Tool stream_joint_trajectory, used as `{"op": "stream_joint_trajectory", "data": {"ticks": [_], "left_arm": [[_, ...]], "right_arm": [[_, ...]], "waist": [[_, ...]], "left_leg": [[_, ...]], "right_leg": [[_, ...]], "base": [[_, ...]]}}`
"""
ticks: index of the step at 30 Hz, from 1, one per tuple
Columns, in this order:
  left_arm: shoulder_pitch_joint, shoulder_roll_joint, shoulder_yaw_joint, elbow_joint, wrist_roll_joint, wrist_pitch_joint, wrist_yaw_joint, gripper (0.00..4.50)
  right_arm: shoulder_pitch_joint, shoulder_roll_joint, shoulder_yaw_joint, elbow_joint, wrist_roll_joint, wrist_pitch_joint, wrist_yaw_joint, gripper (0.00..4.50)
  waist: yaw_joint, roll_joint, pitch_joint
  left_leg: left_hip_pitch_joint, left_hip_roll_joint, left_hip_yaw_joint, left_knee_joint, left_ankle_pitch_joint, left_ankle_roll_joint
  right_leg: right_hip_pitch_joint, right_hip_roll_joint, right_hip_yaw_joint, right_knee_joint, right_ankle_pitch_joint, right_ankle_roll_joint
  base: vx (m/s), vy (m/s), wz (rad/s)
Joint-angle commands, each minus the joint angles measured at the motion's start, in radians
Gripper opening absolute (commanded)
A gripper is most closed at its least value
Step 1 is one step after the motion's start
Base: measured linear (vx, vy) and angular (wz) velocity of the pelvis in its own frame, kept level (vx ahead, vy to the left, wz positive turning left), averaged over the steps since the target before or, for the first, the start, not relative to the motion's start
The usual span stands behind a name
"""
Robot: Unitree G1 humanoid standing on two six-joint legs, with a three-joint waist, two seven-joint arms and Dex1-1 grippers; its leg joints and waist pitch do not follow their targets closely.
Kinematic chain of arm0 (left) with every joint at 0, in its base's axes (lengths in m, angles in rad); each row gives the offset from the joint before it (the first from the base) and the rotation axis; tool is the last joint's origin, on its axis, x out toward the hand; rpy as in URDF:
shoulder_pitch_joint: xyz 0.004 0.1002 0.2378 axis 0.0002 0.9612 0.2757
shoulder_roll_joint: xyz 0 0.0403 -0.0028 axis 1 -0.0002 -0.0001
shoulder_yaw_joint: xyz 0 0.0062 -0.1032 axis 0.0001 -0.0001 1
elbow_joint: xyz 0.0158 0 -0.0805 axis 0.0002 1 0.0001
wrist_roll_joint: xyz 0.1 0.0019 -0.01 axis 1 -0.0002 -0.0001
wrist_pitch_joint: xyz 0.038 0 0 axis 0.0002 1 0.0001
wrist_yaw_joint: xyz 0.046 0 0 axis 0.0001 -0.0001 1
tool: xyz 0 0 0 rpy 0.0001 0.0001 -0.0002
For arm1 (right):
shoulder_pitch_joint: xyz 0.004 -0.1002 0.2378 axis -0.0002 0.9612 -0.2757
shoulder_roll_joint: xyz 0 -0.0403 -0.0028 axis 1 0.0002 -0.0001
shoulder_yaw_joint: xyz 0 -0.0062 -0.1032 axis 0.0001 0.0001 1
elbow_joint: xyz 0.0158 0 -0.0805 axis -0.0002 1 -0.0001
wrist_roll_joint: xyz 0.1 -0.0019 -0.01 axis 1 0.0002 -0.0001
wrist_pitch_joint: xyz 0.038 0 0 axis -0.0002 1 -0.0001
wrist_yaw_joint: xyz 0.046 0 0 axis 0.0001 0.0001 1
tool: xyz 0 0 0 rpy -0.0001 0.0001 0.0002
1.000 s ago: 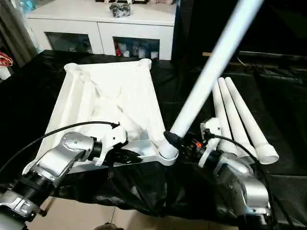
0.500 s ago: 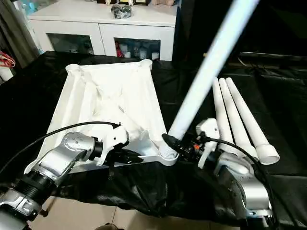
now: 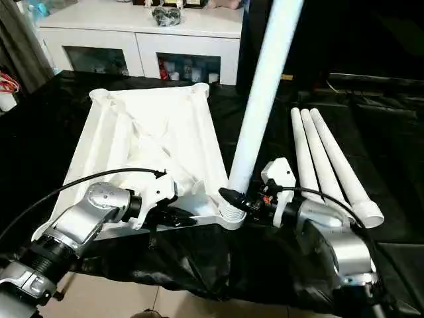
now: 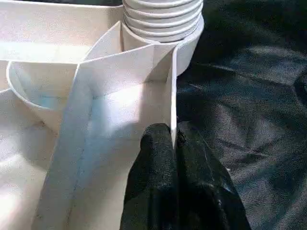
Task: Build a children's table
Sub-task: Insert table leg to table base
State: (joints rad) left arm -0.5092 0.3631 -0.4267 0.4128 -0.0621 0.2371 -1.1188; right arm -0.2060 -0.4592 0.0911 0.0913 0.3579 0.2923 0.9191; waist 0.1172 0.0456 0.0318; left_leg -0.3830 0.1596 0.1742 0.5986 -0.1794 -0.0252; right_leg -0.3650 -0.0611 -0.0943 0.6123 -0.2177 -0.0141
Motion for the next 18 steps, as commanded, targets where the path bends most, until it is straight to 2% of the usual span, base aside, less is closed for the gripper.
{"op": "stream_joint_trajectory", "data": {"ticks": [1, 3, 5, 6, 11, 12, 13, 14, 15, 16, 17, 18], "left_arm": [[-0.025, 0.003, 0.030, -0.004, -0.002, -0.010, 0.006, 0.00], [-0.025, 0.002, 0.031, -0.002, -0.001, -0.011, 0.009, 0.00], [-0.026, -0.001, 0.034, 0.002, 0.001, -0.012, 0.018, 0.00], [-0.026, -0.001, 0.034, 0.003, 0.001, -0.012, 0.019, 0.00], [-0.032, -0.005, 0.038, 0.013, 0.004, -0.014, 0.025, 0.00], [-0.032, -0.006, 0.038, 0.013, 0.005, -0.014, 0.026, 0.00], [-0.035, -0.009, 0.039, 0.017, 0.006, -0.014, 0.029, 0.00], [-0.035, -0.009, 0.039, 0.018, 0.006, -0.014, 0.029, 0.00], [-0.037, -0.011, 0.038, 0.021, 0.007, -0.014, 0.032, 0.00], [-0.037, -0.011, 0.038, 0.021, 0.007, -0.014, 0.032, 0.00], [-0.040, -0.014, 0.038, 0.026, 0.008, -0.015, 0.034, 0.00], [-0.042, -0.015, 0.038, 0.028, 0.008, -0.015, 0.035, 0.00]], "right_arm": [[0.049, -0.021, 0.069, 0.070, -0.052, 0.039, 0.032, 1.86], [0.050, -0.013, 0.055, 0.074, -0.042, 0.040, 0.015, 1.86], [0.044, 0.019, 0.003, 0.094, -0.014, 0.043, -0.043, 1.86], [0.042, 0.024, -0.005, 0.098, -0.009, 0.044, -0.051, 1.86], [0.043, 0.070, -0.094, 0.120, 0.036, 0.047, -0.125, 1.86], [0.044, 0.072, -0.097, 0.120, 0.037, 0.046, -0.126, 1.86], [0.072, 0.079, -0.112, 0.100, 0.050, 0.042, -0.134, 1.86], [0.076, 0.080, -0.113, 0.097, 0.051, 0.042, -0.136, 1.86], [0.103, 0.088, -0.118, 0.073, 0.057, 0.039, -0.145, 1.86], [0.103, 0.088, -0.118, 0.073, 0.057, 0.039, -0.145, 1.86], [0.131, 0.096, -0.116, 0.047, 0.056, 0.035, -0.156, 1.86], [0.142, 0.100, -0.114, 0.035, 0.055, 0.034, -0.160, 1.86]], "waist": [[0.000, -0.015, -0.041], [0.000, -0.015, -0.041], [0.000, -0.015, -0.040], [0.000, -0.014, -0.039], [-0.009, -0.011, -0.033], [-0.009, -0.004, -0.033], [-0.010, -0.002, -0.031], [-0.009, -0.004, -0.031], [-0.009, 0.000, -0.031], [-0.007, -0.002, -0.033], [-0.006, 0.002, -0.033], [-0.003, 0.001, -0.034]], "left_leg": [[0.020, 0.090, -0.038, -0.084, -0.265, 0.029], [0.019, 0.090, -0.038, -0.085, -0.262, 0.031], [0.021, 0.089, -0.037, -0.085, -0.271, 0.029], [0.022, 0.089, -0.038, -0.085, -0.279, 0.027], [0.027, 0.090, -0.046, -0.093, -0.371, -0.007], [0.029, 0.090, -0.047, -0.093, -0.381, -0.012], [0.033, 0.090, -0.047, -0.094, -0.404, -0.020], [0.035, 0.091, -0.047, -0.094, -0.412, -0.024], [0.032, 0.091, -0.049, -0.096, -0.415, -0.028], [0.032, 0.092, -0.048, -0.097, -0.409, -0.027], [0.031, 0.093, -0.048, -0.097, -0.404, -0.026], [0.031, 0.093, -0.046, -0.097, -0.393, -0.024]], "right_leg": [[0.024, -0.121, 0.073, -0.096, -0.294, -0.162], [0.024, -0.121, 0.073, -0.094, -0.284, -0.165], [0.022, -0.123, 0.073, -0.097, -0.305, -0.165], [0.020, -0.124, 0.073, -0.100, -0.318, -0.165], [0.015, -0.124, 0.071, -0.113, -0.438, -0.134], [0.013, -0.124, 0.071, -0.113, -0.443, -0.132], [0.009, -0.123, 0.072, -0.119, -0.459, -0.125], [0.008, -0.124, 0.073, -0.120, -0.460, -0.123], [0.010, -0.125, 0.075, -0.118, -0.444, -0.126], [0.010, -0.125, 0.075, -0.116, -0.424, -0.127], [0.011, -0.126, 0.076, -0.115, -0.409, -0.133], [0.009, -0.126, 0.078, -0.114, -0.392, -0.134]], "base": [[0.000, 0.000, 0.00], [0.000, 0.000, 0.00], [0.000, 0.000, 0.00], [0.000, 0.000, 0.00], [0.000, 0.000, 0.00], [0.000, 0.000, 0.00], [0.000, 0.000, 0.00], [0.000, 0.000, 0.00], [0.000, 0.000, 0.00], [0.000, 0.000, 0.00], [0.000, 0.000, 0.00], [0.000, 0.000, 0.00]]}}
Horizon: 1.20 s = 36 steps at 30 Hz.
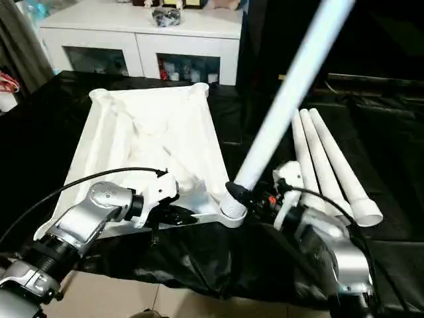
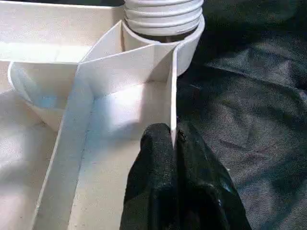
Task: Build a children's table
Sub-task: Insert table leg to table base
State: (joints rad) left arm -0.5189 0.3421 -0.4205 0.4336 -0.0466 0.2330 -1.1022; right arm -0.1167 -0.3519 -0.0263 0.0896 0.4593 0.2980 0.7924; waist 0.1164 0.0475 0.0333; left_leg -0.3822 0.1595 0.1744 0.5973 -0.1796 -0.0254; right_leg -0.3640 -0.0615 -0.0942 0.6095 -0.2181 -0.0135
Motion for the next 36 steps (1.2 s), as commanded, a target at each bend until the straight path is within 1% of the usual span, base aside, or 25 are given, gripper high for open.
{"op": "stream_joint_trajectory", "data": {"ticks": [1, 2, 3, 4, 6, 7, 9, 10, 11, 13, 15, 18, 19, 22, 23, 24, 26, 28, 29, 30, 32, 33, 34, 35, 36], "left_arm": [[-0.033, 0.005, 0.032, 0.008, -0.007, -0.011, 0.019, 0.00], [-0.033, 0.004, 0.032, 0.009, -0.006, -0.011, 0.020, 0.00], [-0.033, 0.004, 0.032, 0.009, -0.006, -0.011, 0.020, 0.00], [-0.034, 0.002, 0.033, 0.011, -0.003, -0.011, 0.020, 0.00], [-0.034, 0.000, 0.033, 0.012, -0.002, -0.011, 0.020, 0.00], [-0.035, -0.002, 0.034, 0.015, 0.001, -0.013, 0.019, 0.00], [-0.036, -0.002, 0.033, 0.016, 0.002, -0.014, 0.018, 0.00], [-0.037, -0.003, 0.033, 0.019, 0.004, -0.016, 0.016, 0.00], [-0.037, -0.003, 0.033, 0.019, 0.004, -0.016, 0.016, 0.00], [-0.038, -0.003, 0.031, 0.022, 0.006, -0.018, 0.013, 0.00], [-0.037, -0.002, 0.031, 0.021, 0.006, -0.018, 0.011, 0.00], [-0.035, 0.000, 0.029, 0.018, 0.006, -0.019, 0.006, 0.00], [-0.034, 0.002, 0.027, 0.017, 0.006, -0.021, -0.001, 0.00], [-0.033, 0.007, 0.024, 0.015, 0.008, -0.025, -0.012, 0.00], [-0.033, 0.011, 0.021, 0.014, 0.009, -0.028, -0.019, 0.00], [-0.032, 0.014, 0.019, 0.012, 0.009, -0.028, -0.026, 0.00], [-0.030, 0.022, 0.014, 0.004, 0.008, -0.026, -0.040, 0.00], [-0.027, 0.028, 0.009, -0.003, 0.008, -0.024, -0.050, 0.00], [-0.025, 0.031, 0.007, -0.008, 0.009, -0.024, -0.054, 0.00], [-0.023, 0.032, 0.006, -0.010, 0.009, -0.024, -0.056, 0.00], [-0.018, 0.036, 0.005, -0.019, 0.009, -0.021, -0.060, 0.00], [-0.018, 0.037, 0.005, -0.020, 0.009, -0.021, -0.062, 0.00], [-0.017, 0.038, 0.003, -0.022, 0.009, -0.022, -0.067, 0.00], [-0.016, 0.041, 0.001, -0.026, 0.008, -0.024, -0.074, 0.00], [-0.015, 0.042, -0.001, -0.029, 0.007, -0.025, -0.080, 0.00]], "right_arm": [[0.059, -0.005, 0.005, 0.029, -0.047, 0.029, -0.036, 1.86], [0.067, -0.004, 0.010, 0.021, -0.053, 0.026, -0.040, 1.86], [0.068, -0.004, 0.011, 0.020, -0.054, 0.026, -0.040, 1.86], [0.087, -0.001, 0.022, -0.003, -0.063, 0.022, -0.050, 1.86], [0.096, -0.001, 0.031, -0.014, -0.072, 0.019, -0.055, 1.86], [0.105, -0.001, 0.041, -0.027, -0.080, 0.019, -0.062, 1.86], [0.107, -0.005, 0.052, -0.031, -0.089, 0.021, -0.062, 1.86], [0.110, -0.019, 0.081, -0.038, -0.112, 0.020, -0.057, 1.86], [0.110, -0.019, 0.081, -0.038, -0.112, 0.020, -0.057, 1.86], [0.108, -0.032, 0.104, -0.044, -0.126, 0.022, -0.046, 1.86], [0.103, -0.037, 0.113, -0.046, -0.127, 0.029, -0.039, 1.86], [0.087, -0.039, 0.121, -0.033, -0.132, 0.031, -0.032, 1.86], [0.065, -0.045, 0.132, -0.017, -0.139, 0.032, -0.017, 1.86], [0.026, -0.060, 0.152, 0.014, -0.150, 0.035, 0.012, 1.86], [-0.001, -0.069, 0.163, 0.036, -0.161, 0.032, 0.029, 1.86], [-0.020, -0.073, 0.168, 0.052, -0.165, 0.031, 0.041, 1.86], [-0.054, -0.082, 0.176, 0.079, -0.174, 0.029, 0.063, 1.86], [-0.076, -0.091, 0.185, 0.095, -0.175, 0.032, 0.087, 1.86], [-0.090, -0.101, 0.194, 0.103, -0.176, 0.037, 0.110, 1.86], [-0.096, -0.105, 0.198, 0.108, -0.176, 0.038, 0.120, 1.86], [-0.113, -0.122, 0.216, 0.121, -0.175, 0.046, 0.160, 1.86], [-0.116, -0.125, 0.220, 0.123, -0.176, 0.047, 0.170, 1.86], [-0.123, -0.132, 0.229, 0.132, -0.180, 0.048, 0.189, 1.86], [-0.131, -0.137, 0.237, 0.144, -0.184, 0.047, 0.207, 1.86], [-0.138, -0.141, 0.243, 0.156, -0.187, 0.043, 0.221, 1.86]], "waist": [[-0.002, -0.001, -0.035], [-0.002, 0.000, -0.036], [-0.001, -0.001, -0.036], [0.000, 0.002, -0.035], [-0.001, 0.000, -0.033], [-0.002, 0.001, -0.031], [-0.003, 0.001, -0.030], [-0.005, 0.001, -0.029], [-0.006, 0.001, -0.027], [-0.008, -0.002, -0.026], [-0.008, -0.002, -0.027], [-0.008, -0.003, -0.027], [-0.010, -0.004, -0.026], [-0.013, -0.005, -0.024], [-0.014, -0.009, -0.023], [-0.017, -0.010, -0.022], [-0.022, -0.013, -0.020], [-0.028, -0.012, -0.019], [-0.029, -0.016, -0.019], [-0.029, -0.016, -0.019], [-0.027, -0.018, -0.018], [-0.026, -0.018, -0.021], [-0.025, -0.021, -0.023], [-0.024, -0.019, -0.025], [-0.024, -0.020, -0.025]], "left_leg": [[0.031, 0.093, -0.046, -0.096, -0.391, -0.022], [0.030, 0.093, -0.045, -0.095, -0.387, -0.021], [0.026, 0.092, -0.046, -0.095, -0.375, -0.017], [0.026, 0.092, -0.045, -0.095, -0.372, -0.014], [0.027, 0.091, -0.045, -0.096, -0.384, -0.015], [0.026, 0.091, -0.047, -0.097, -0.394, -0.017], [0.028, 0.091, -0.049, -0.097, -0.407, -0.019], [0.028, 0.090, -0.050, -0.098, -0.418, -0.022], [0.029, 0.090, -0.051, -0.098, -0.428, -0.025], [0.030, 0.091, -0.053, -0.100, -0.441, -0.028], [0.029, 0.091, -0.053, -0.100, -0.441, -0.027], [0.028, 0.091, -0.052, -0.100, -0.436, -0.023], [0.026, 0.090, -0.053, -0.100, -0.432, -0.021], [0.027, 0.088, -0.053, -0.098, -0.437, -0.022], [0.028, 0.088, -0.053, -0.097, -0.440, -0.021], [0.029, 0.088, -0.054, -0.097, -0.450, -0.023], [0.027, 0.088, -0.057, -0.099, -0.461, -0.027], [0.027, 0.089, -0.060, -0.101, -0.479, -0.032], [0.030, 0.091, -0.059, -0.102, -0.487, -0.035], [0.030, 0.091, -0.059, -0.102, -0.487, -0.035], [0.036, 0.090, -0.057, -0.103, -0.485, -0.032], [0.036, 0.092, -0.055, -0.105, -0.466, -0.029], [0.034, 0.093, -0.053, -0.106, -0.450, -0.026], [0.032, 0.096, -0.051, -0.108, -0.424, -0.022], [0.031, 0.096, -0.050, -0.108, -0.412, -0.020]], "right_leg": [[0.008, -0.125, 0.078, -0.111, -0.386, -0.137], [0.009, -0.126, 0.078, -0.110, -0.380, -0.140], [0.013, -0.126, 0.077, -0.109, -0.373, -0.141], [0.011, -0.125, 0.077, -0.109, -0.374, -0.138], [0.009, -0.125, 0.076, -0.113, -0.402, -0.131], [0.010, -0.126, 0.076, -0.117, -0.442, -0.119], [0.008, -0.128, 0.076, -0.119, -0.468, -0.113], [0.007, -0.128, 0.076, -0.122, -0.493, -0.107], [0.006, -0.128, 0.075, -0.125, -0.514, -0.099], [0.003, -0.127, 0.076, -0.125, -0.528, -0.092], [0.003, -0.128, 0.077, -0.126, -0.527, -0.092], [0.002, -0.129, 0.077, -0.126, -0.523, -0.095], [0.004, -0.130, 0.076, -0.126, -0.529, -0.095], [0.003, -0.131, 0.075, -0.129, -0.561, -0.090], [0.001, -0.132, 0.075, -0.133, -0.585, -0.083], [0.000, -0.132, 0.074, -0.134, -0.600, -0.083], [0.002, -0.132, 0.072, -0.133, -0.613, -0.080], [0.002, -0.131, 0.071, -0.132, -0.611, -0.082], [0.000, -0.130, 0.072, -0.133, -0.600, -0.085], [0.000, -0.130, 0.072, -0.133, -0.600, -0.085], [0.002, -0.130, 0.072, -0.133, -0.580, -0.097], [0.005, -0.129, 0.074, -0.131, -0.544, -0.106], [0.007, -0.129, 0.076, -0.130, -0.516, -0.113], [0.009, -0.128, 0.077, -0.122, -0.453, -0.133], [0.010, -0.127, 0.077, -0.119, -0.426, -0.143]], "base": [[0.000, 0.000, 0.00], [0.000, 0.000, 0.00], [0.000, 0.000, 0.00], [0.000, 0.000, 0.00], [0.000, 0.000, 0.00], [0.000, 0.000, 0.00], [0.000, 0.000, 0.00], [0.000, 0.000, 0.00], [0.000, 0.000, 0.00], [0.000, 0.000, 0.00], [0.000, 0.000, 0.00], [0.000, 0.000, 0.00], [0.000, 0.000, 0.00], [0.000, 0.000, 0.00], [0.000, 0.000, 0.00], [0.000, 0.000, 0.00], [0.000, 0.000, 0.00], [0.000, 0.000, 0.00], [0.000, 0.000, 0.00], [0.000, 0.000, 0.00], [0.000, 0.000, 0.00], [0.000, 0.000, 0.00], [0.000, 0.000, 0.00], [0.000, 0.000, 0.00], [0.000, 0.000, 0.00]]}}
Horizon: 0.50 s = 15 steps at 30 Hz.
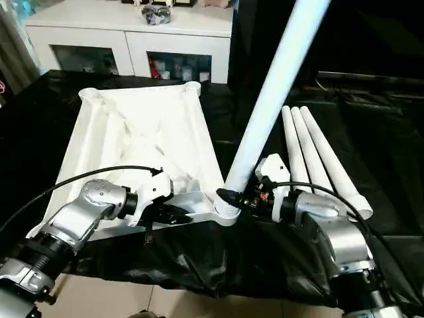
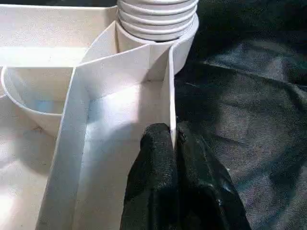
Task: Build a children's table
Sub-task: Insert table leg to table base
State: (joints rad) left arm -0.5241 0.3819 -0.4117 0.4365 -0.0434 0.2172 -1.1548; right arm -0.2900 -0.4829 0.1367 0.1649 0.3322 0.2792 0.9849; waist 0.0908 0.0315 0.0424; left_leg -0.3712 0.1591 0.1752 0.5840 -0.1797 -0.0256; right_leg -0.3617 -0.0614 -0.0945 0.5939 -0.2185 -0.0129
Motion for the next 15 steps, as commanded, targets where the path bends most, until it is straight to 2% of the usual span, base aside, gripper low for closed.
{"op": "stream_joint_trajectory", "data": {"ticks": [1, 4, 10, 15], "left_arm": [[-0.009, 0.005, -0.013, -0.036, 0.003, -0.008, -0.035, 0.00], [-0.008, 0.010, -0.020, -0.043, 0.005, -0.009, -0.046, 0.00], [-0.014, 0.024, -0.037, -0.052, 0.016, -0.023, -0.077, 0.00], [-0.024, 0.036, -0.053, -0.058, 0.029, -0.033, -0.101, 0.00]], "right_arm": [[0.026, -0.013, 0.087, 0.096, -0.062, 0.058, 0.046, 1.86], [0.013, -0.022, 0.100, 0.113, -0.060, 0.055, 0.080, 1.86], [0.001, -0.040, 0.120, 0.114, -0.053, 0.062, 0.150, 1.86], [-0.002, -0.052, 0.138, 0.106, -0.054, 0.063, 0.199, 1.86]], "waist": [[0.003, -0.003, -0.037], [0.008, -0.007, -0.039], [0.023, -0.006, -0.045], [0.028, -0.002, -0.049]], "left_leg": [[0.018, 0.096, -0.047, -0.094, -0.387, -0.014], [0.017, 0.093, -0.040, -0.087, -0.332, 0.007], [0.017, 0.095, -0.036, -0.084, -0.269, 0.028], [0.018, 0.097, -0.036, -0.084, -0.248, 0.032]], "right_leg": [[0.011, -0.125, 0.077, -0.098, -0.375, -0.161], [0.020, -0.128, 0.077, -0.093, -0.320, -0.191], [0.027, -0.124, 0.075, -0.086, -0.263, -0.195], [0.029, -0.119, 0.072, -0.076, -0.188, -0.211]], "base": [[0.000, 0.000, 0.00], [0.000, 0.000, 0.00], [0.000, 0.000, 0.00], [0.000, 0.000, 0.00]]}}
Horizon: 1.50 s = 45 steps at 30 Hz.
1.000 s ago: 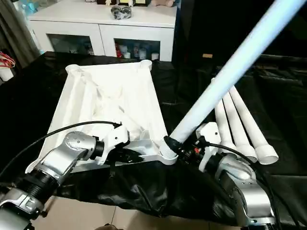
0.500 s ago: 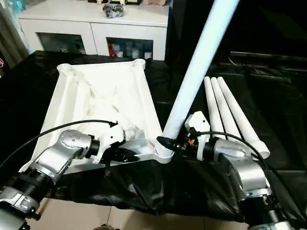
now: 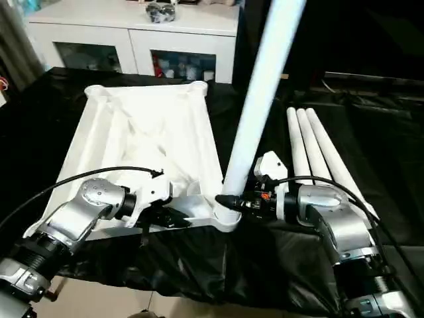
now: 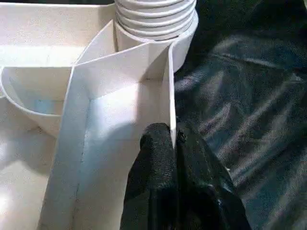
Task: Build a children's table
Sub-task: Insert table leg to table base
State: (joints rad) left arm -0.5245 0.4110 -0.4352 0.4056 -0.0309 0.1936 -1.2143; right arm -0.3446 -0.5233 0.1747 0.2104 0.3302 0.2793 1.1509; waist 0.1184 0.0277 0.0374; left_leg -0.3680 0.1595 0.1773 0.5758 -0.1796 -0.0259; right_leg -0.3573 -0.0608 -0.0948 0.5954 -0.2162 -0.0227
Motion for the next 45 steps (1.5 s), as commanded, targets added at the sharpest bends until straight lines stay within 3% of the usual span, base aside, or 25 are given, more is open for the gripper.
{"op": "stream_joint_trajectory", "data": {"ticks": [1, 5, 9, 15, 18, 20, 25, 29, 32, 35, 40, 45], "left_arm": [[-0.026, 0.009, -0.033, -0.029, 0.019, -0.010, -0.045, 0.00], [-0.031, 0.011, -0.035, -0.029, 0.021, -0.013, -0.049, 0.00], [-0.041, 0.014, -0.037, -0.020, 0.024, -0.018, -0.055, 0.00], [-0.046, 0.017, -0.037, -0.010, 0.033, -0.018, -0.065, 0.00], [-0.043, 0.019, -0.039, -0.012, 0.033, -0.017, -0.064, 0.00], [-0.035, 0.020, -0.038, -0.022, 0.031, -0.007, -0.063, 0.00], [-0.024, 0.023, -0.037, -0.039, 0.028, 0.007, -0.064, 0.00], [-0.006, 0.022, -0.035, -0.064, 0.025, 0.025, -0.060, 0.00], [0.012, 0.014, -0.034, -0.082, 0.020, 0.042, -0.047, 0.00], [0.015, 0.012, -0.035, -0.085, 0.020, 0.044, -0.046, 0.00], [0.019, 0.010, -0.037, -0.088, 0.022, 0.048, -0.042, 0.00], [0.022, 0.014, -0.035, -0.097, 0.028, 0.054, -0.040, 0.00]], "right_arm": [[0.055, -0.015, 0.104, 0.052, -0.051, 0.065, 0.044, 1.86], [0.062, -0.023, 0.116, 0.036, -0.054, 0.064, 0.060, 1.86], [0.077, -0.031, 0.131, 0.027, -0.072, 0.045, 0.074, 1.86], [0.079, -0.013, 0.108, 0.036, -0.069, 0.041, 0.052, 1.86], [0.071, 0.012, 0.064, 0.046, -0.040, 0.041, 0.016, 1.86], [0.055, 0.049, -0.037, 0.047, 0.050, 0.092, -0.040, 1.86], [0.053, 0.062, -0.120, 0.041, 0.128, 0.140, -0.068, 1.86], [0.065, 0.064, -0.189, 0.019, 0.196, 0.183, -0.081, 1.86], [0.075, 0.066, -0.250, -0.003, 0.262, 0.239, -0.087, 1.86], [0.079, 0.061, -0.249, -0.005, 0.257, 0.242, -0.087, 1.86], [0.086, 0.057, -0.234, -0.003, 0.240, 0.249, -0.098, 1.86], [0.086, 0.052, -0.211, -0.018, 0.215, 0.252, -0.114, 1.86]], "waist": [[0.002, 0.001, -0.044], [0.003, 0.001, -0.045], [0.009, 0.004, -0.045], [0.010, 0.006, -0.043], [0.009, 0.006, -0.041], [0.008, 0.006, -0.039], [0.009, 0.008, -0.042], [0.016, 0.010, -0.051], [0.024, 0.011, -0.061], [0.027, 0.011, -0.061], [0.026, 0.012, -0.056], [0.025, 0.011, -0.058]], "left_leg": [[0.014, 0.097, -0.038, -0.075, -0.246, 0.034], [0.015, 0.096, -0.037, -0.074, -0.239, 0.036], [0.018, 0.097, -0.037, -0.074, -0.255, 0.028], [0.021, 0.098, -0.040, -0.078, -0.289, 0.011], [0.021, 0.097, -0.039, -0.079, -0.299, 0.010], [0.025, 0.097, -0.041, -0.081, -0.320, 0.006], [0.024, 0.097, -0.039, -0.079, -0.292, 0.006], [0.018, 0.097, -0.036, -0.070, -0.204, 0.029], [0.008, 0.094, -0.034, -0.056, -0.101, 0.069], [0.004, 0.092, -0.032, -0.052, -0.110, 0.080], [0.005, 0.094, -0.033, -0.055, -0.153, 0.060], [0.005, 0.094, -0.034, -0.054, -0.143, 0.052]], "right_leg": [[0.026, -0.120, 0.072, -0.076, -0.177, -0.205], [0.028, -0.120, 0.071, -0.073, -0.151, -0.213], [0.027, -0.121, 0.072, -0.076, -0.181, -0.208], [0.028, -0.121, 0.073, -0.080, -0.211, -0.202], [0.027, -0.122, 0.074, -0.082, -0.227, -0.203], [0.026, -0.124, 0.074, -0.086, -0.269, -0.201], [0.028, -0.124, 0.074, -0.086, -0.264, -0.198], [0.031, -0.120, 0.071, -0.069, -0.124, -0.218], [0.031, -0.116, 0.067, -0.050, 0.020, -0.231], [0.028, -0.117, 0.064, -0.050, 0.018, -0.232], [0.024, -0.116, 0.064, -0.057, -0.063, -0.218], [0.024, -0.116, 0.065, -0.054, -0.064, -0.212]], "base": [[0.000, 0.000, 0.00], [0.000, 0.000, 0.00], [0.000, 0.000, 0.00], [0.000, 0.000, 0.00], [0.000, 0.000, 0.00], [0.000, 0.000, 0.00], [0.000, 0.000, 0.00], [0.000, 0.000, 0.00], [0.000, 0.000, 0.00], [0.000, 0.000, 0.00], [0.000, 0.000, 0.00], [0.000, 0.000, 0.00]]}}
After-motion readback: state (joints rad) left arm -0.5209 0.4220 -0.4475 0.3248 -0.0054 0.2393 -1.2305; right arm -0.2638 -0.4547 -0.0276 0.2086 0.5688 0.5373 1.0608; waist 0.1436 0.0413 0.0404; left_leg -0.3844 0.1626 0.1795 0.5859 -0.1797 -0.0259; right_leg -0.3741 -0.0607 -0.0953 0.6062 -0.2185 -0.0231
